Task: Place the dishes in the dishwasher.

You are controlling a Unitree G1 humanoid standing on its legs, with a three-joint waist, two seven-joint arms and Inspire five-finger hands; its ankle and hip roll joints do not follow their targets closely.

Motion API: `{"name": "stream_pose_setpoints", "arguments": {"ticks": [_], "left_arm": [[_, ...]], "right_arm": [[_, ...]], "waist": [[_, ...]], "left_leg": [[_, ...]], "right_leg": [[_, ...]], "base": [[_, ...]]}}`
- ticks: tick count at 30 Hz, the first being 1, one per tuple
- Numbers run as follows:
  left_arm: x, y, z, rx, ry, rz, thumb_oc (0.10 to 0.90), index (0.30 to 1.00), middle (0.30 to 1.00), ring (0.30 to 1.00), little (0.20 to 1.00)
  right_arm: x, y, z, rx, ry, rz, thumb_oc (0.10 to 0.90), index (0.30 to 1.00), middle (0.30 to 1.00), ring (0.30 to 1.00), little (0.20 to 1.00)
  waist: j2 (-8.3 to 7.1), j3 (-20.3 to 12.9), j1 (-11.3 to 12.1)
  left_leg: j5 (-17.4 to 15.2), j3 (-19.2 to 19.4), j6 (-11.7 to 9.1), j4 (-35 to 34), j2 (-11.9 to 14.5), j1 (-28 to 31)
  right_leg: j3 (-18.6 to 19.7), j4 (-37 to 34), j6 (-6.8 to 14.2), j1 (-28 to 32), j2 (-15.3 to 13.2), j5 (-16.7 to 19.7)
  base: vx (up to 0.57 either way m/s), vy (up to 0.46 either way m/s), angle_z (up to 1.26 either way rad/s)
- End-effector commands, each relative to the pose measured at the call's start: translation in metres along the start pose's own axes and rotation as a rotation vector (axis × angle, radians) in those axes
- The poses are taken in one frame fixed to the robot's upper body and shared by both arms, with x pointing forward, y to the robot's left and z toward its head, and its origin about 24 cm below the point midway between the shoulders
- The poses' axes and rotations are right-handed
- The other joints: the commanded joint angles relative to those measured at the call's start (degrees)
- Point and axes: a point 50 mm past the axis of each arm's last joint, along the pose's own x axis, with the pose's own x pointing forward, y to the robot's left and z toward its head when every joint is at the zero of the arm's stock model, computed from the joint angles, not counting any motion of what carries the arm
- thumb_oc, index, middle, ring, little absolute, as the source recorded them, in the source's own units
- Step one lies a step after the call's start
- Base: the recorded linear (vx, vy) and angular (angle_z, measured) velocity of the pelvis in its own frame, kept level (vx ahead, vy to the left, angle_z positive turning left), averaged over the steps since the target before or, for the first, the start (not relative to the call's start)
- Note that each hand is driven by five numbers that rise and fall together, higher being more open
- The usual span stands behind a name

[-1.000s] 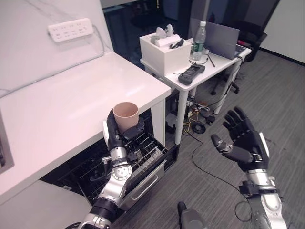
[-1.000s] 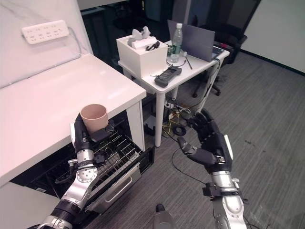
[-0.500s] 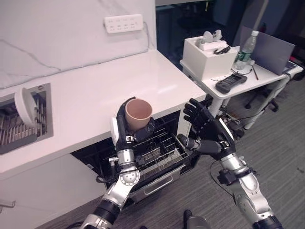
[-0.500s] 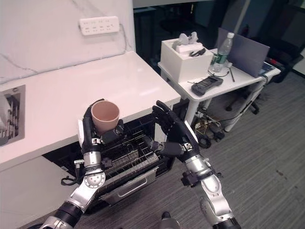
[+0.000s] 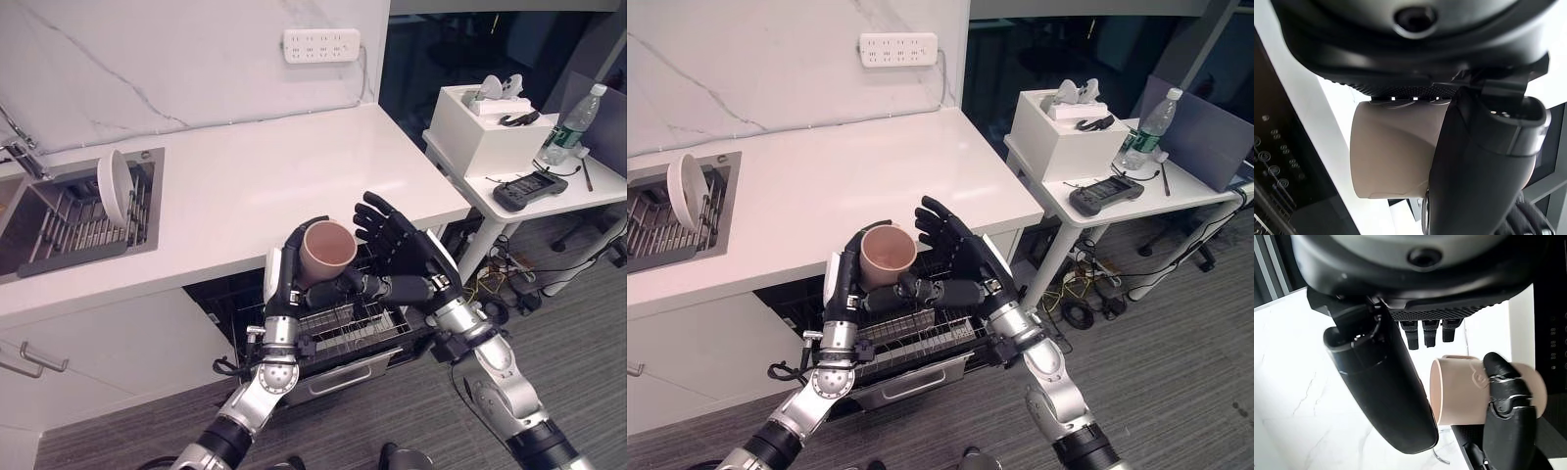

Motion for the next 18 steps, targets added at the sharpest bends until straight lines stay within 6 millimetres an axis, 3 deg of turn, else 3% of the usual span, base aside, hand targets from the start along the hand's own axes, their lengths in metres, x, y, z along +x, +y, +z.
{"name": "stream_pose_setpoints", "arguments": {"ticks": [1, 18], "left_arm": [[0.023, 0.000, 0.052, -0.127, -0.316, -0.021, 0.400, 0.300, 0.300, 0.300, 0.300], [0.021, -0.009, 0.052, -0.138, -0.312, -0.041, 0.400, 0.300, 0.300, 0.300, 0.300]], "right_arm": [[0.030, 0.011, 0.039, -0.004, -0.218, 0.064, 0.800, 0.900, 0.900, 0.900, 0.900], [0.039, 0.021, 0.005, 0.129, -0.076, 0.090, 0.800, 0.900, 0.900, 0.900, 0.900]], "waist": [[-1.47, -2.49, 0.49], [-1.07, -1.97, 2.04]], "left_leg": [[-7.10, -3.43, -1.68, 2.38, 1.51, 2.25], [-6.18, -6.14, -2.09, 2.38, 1.27, 1.16]], "right_leg": [[3.37, 0.41, 3.10, 2.80, -0.48, -6.00], [2.06, 0.41, 2.69, 4.07, -0.30, -6.32]], "base": [[0.04, -0.013, 0.20], [0.04, -0.001, 0.12]]}}
